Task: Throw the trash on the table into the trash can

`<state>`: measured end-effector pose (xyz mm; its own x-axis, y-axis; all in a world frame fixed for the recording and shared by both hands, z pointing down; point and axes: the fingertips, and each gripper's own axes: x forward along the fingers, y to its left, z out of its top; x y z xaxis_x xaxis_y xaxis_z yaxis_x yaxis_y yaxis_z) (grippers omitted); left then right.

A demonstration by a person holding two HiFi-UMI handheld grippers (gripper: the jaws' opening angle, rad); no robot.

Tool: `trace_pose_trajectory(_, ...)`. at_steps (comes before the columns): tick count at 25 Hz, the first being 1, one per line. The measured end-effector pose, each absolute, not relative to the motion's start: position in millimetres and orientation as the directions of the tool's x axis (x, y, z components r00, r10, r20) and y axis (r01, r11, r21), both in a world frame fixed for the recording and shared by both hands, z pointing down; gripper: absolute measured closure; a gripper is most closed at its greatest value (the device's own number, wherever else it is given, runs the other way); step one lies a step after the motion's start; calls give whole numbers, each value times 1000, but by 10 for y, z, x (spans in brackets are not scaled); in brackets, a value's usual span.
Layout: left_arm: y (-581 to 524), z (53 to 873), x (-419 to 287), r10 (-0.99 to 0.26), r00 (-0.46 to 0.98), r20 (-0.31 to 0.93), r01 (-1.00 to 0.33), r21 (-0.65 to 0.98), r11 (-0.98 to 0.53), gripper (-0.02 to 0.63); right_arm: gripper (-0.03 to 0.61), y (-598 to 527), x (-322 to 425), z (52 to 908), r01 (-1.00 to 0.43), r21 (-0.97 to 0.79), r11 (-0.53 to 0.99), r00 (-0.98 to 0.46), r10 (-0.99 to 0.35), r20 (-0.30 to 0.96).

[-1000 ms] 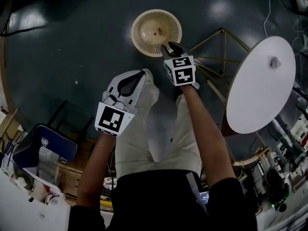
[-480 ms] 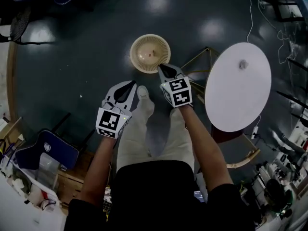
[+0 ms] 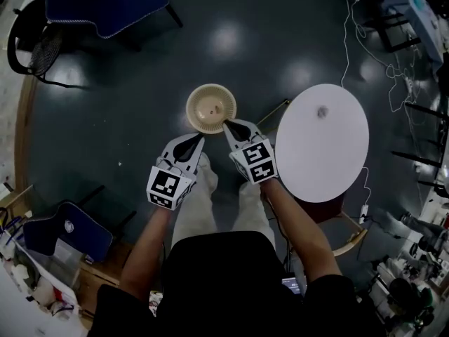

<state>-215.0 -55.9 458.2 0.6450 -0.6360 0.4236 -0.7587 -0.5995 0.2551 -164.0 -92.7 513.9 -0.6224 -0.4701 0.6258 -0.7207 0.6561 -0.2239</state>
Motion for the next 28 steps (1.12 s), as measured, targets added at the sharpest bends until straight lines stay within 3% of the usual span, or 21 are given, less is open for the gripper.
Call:
trace_pose_trajectory(10, -563, 3772, -1764, -690, 635, 347, -772, 248, -585, 598, 560, -775, -1141, 4012, -717, -194, 669, -654, -551, 519)
trace_pose_trajectory(28, -391, 2504, -137, -690, 694, 207, -718, 119, -686, 598, 560, -534, 497, 2658, -751, -131, 647, -649, -686, 329)
